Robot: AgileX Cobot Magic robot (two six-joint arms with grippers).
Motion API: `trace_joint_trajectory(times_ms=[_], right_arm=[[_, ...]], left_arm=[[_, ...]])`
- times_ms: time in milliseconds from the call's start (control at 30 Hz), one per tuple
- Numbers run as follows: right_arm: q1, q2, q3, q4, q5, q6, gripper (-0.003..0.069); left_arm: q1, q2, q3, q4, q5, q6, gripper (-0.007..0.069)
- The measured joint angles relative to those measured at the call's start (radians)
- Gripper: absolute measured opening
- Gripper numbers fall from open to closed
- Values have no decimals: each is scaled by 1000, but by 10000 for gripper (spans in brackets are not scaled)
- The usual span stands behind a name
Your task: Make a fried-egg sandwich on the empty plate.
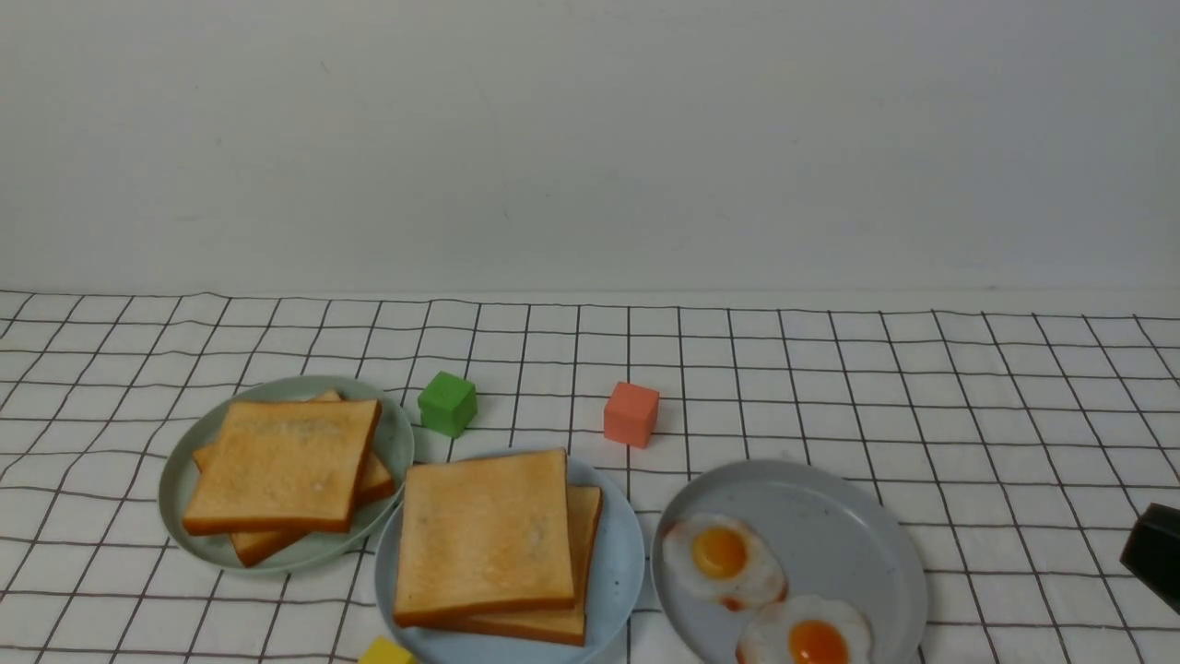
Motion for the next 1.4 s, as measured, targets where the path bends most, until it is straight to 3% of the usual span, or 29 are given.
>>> trace_joint_trajectory(times_ms=[367,567,667,800,1000,1200,1400], right_arm=[[0,0,0,0,0,-6,6],[0,0,0,0,1,-6,10],[0,0,0,0,1,-6,14],[0,0,0,0,1,-6,16],[0,0,0,0,1,-6,22],[0,0,0,0,2,-6,29],[0,0,0,0,12,-6,39]], left_arm=[[0,3,2,77,-129,0,-13],[0,4,112,97,-406,0,-13],[1,-40,236,187,-565,-30,-12],[1,-117,372,308,-658,-138,-10],[1,-228,557,425,-725,-280,-3],[6,-265,712,459,-757,-288,-1],[12,-265,718,461,-756,-280,4]])
